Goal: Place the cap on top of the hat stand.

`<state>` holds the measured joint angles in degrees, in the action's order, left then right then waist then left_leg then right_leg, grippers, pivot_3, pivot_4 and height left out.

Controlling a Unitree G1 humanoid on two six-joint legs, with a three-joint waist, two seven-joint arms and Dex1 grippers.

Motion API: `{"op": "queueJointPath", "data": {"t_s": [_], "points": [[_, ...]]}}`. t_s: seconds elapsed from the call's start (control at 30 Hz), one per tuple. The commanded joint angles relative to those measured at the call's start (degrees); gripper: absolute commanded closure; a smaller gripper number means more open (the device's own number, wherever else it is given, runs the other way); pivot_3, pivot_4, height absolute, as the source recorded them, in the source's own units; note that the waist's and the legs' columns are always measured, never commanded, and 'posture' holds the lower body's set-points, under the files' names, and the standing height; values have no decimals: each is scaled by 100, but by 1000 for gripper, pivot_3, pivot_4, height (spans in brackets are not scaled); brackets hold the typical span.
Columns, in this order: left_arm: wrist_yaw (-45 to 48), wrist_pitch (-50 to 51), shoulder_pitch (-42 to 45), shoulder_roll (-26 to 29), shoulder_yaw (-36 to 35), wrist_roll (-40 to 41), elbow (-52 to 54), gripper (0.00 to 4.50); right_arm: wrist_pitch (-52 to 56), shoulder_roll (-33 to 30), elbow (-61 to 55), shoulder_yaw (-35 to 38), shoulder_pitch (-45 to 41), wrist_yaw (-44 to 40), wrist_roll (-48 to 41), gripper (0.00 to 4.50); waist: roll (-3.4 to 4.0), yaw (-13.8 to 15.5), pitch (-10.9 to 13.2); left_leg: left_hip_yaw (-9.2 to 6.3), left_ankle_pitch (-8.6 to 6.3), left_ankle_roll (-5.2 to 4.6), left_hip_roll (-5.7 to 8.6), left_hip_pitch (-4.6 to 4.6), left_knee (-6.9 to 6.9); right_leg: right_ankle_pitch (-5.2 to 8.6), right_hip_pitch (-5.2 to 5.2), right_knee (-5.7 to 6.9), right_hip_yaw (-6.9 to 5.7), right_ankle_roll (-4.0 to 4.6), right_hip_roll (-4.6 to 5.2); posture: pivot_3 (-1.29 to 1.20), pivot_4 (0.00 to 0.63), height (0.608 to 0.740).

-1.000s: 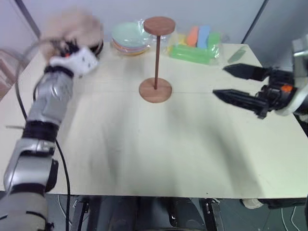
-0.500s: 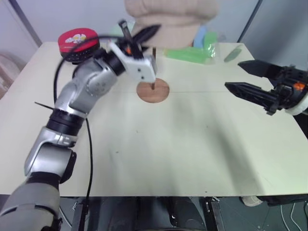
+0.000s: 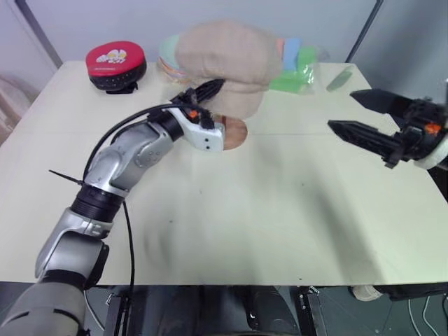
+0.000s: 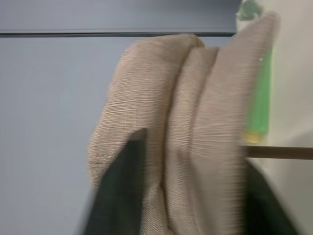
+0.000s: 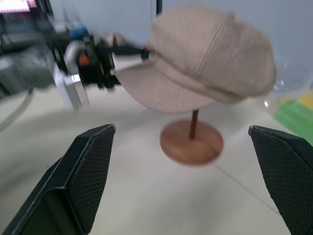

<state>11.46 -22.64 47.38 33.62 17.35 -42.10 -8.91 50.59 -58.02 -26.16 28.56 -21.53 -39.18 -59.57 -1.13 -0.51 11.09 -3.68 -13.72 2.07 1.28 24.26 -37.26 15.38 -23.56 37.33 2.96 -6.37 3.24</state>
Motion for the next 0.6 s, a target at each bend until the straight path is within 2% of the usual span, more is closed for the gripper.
{"op": "queueJointPath", "data": {"t_s": [0.03,0.07,0.1,0.17,0.27,0.4,0.5,0.6], "points": [[77,87,-50,101,-156,32,222,936,-264,-99,-198,-60,-88,-2,268,0,0,-5,0,0,0,0,0,0,0,0,0,1,0,0,0,0,150,740],[95,113,-75,118,-192,46,252,375,-282,-91,-198,-90,-116,24,309,0,0,-5,0,0,0,0,0,0,0,0,-1,1,0,0,0,0,150,740],[130,141,-116,146,-236,80,308,63,-317,-81,-205,-139,-136,61,395,0,0,-11,0,-1,0,0,0,0,0,0,0,1,0,0,0,0,150,740],[194,215,-185,175,-298,153,400,63,-373,-70,-219,-217,-145,101,542,0,1,-15,0,-1,0,0,-1,-1,0,0,0,1,0,0,-1,0,150,740],[679,418,-497,234,-542,795,704,63,-612,-81,-359,-498,17,134,1053,0,1,-11,0,0,0,0,-6,-2,0,0,0,3,0,0,-1,0,150,740],[1825,846,-1410,575,-1108,2387,1689,63,-1032,-14,-648,-1040,336,259,1904,0,6,-44,-3,3,0,0,-12,-4,4,0,-3,2,3,0,-2,0,150,740],[2705,2076,-1853,769,-1748,3869,2383,63,-1296,86,-811,-1526,435,394,2480,0,7,-27,-3,3,0,1,-13,-6,1,0,-3,7,3,1,-1,0,150,740],[3844,3816,-2243,1332,-2439,5695,2944,63,-1620,212,-902,-2066,394,537,3133,0,7,-37,-2,-1,0,1,-14,-9,-7,0,3,9,-1,2,-2,0,150,740]]}}
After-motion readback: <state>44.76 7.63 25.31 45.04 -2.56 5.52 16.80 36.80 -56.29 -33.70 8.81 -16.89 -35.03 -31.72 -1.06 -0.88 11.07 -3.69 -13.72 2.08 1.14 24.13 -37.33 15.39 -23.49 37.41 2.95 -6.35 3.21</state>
